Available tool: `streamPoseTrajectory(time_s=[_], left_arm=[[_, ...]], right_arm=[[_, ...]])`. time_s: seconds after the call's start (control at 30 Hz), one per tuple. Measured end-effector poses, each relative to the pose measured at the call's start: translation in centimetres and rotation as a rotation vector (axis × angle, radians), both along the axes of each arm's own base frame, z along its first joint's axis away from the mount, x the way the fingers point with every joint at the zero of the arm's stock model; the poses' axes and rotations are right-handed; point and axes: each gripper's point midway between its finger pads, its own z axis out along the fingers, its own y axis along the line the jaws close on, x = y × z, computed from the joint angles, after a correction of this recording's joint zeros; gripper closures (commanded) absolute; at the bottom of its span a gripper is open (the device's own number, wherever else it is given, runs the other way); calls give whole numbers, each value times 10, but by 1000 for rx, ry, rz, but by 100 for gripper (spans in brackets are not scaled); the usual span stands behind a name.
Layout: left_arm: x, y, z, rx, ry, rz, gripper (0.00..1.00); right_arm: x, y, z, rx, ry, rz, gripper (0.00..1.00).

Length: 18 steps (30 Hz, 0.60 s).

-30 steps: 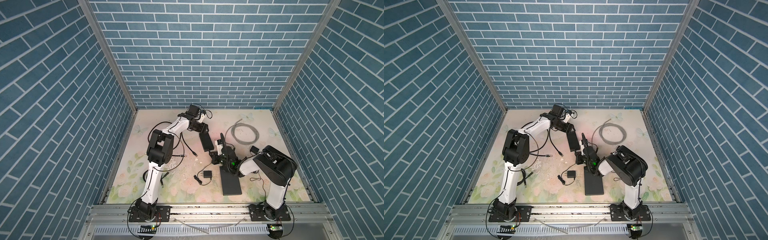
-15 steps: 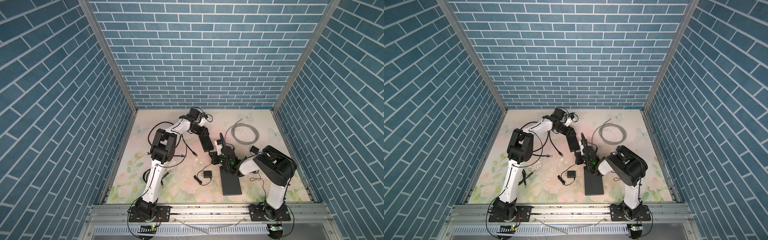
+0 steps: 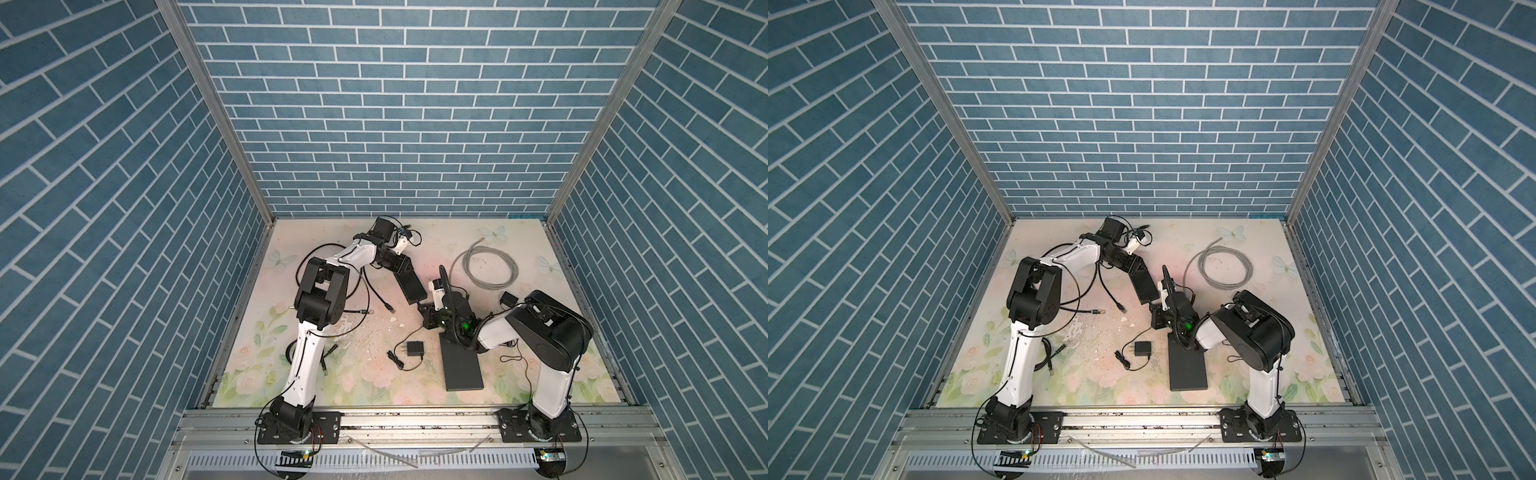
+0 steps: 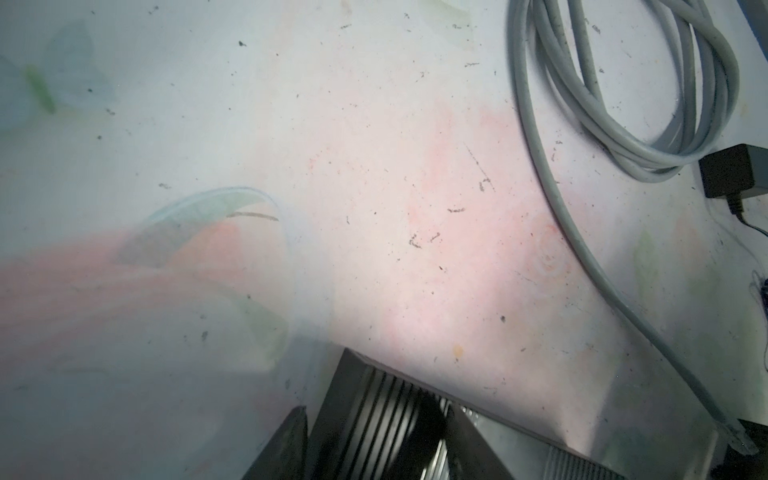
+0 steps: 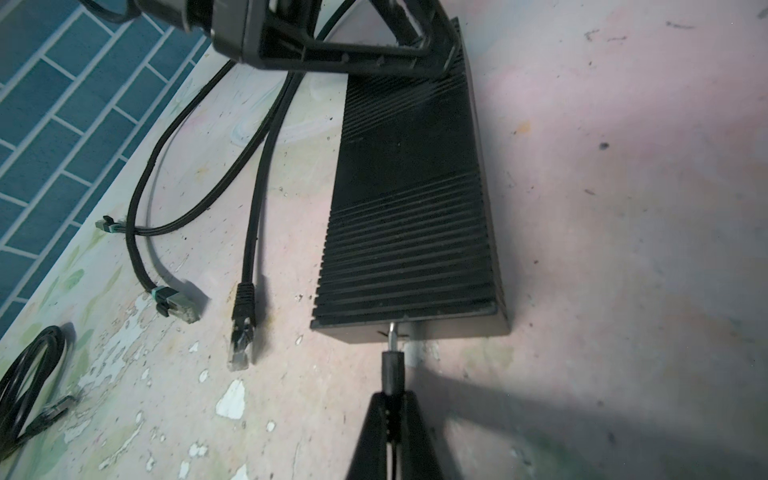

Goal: Insert the plug into the switch port

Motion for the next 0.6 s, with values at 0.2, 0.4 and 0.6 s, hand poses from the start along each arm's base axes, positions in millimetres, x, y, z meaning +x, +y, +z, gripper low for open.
streamPoseTrajectory(time_s=[0.2,0.4,0.6], left_arm=[[1,3,1,9,-28,-37,51],[2,8,1,20,-45,-62,53],[4,9,1,20,-60,-79,54]], right_arm=[[3,5,0,-33,-23,39,96],[7,7,0,-46,-41,47,96],[8,10,0,-32,-55,50,95]])
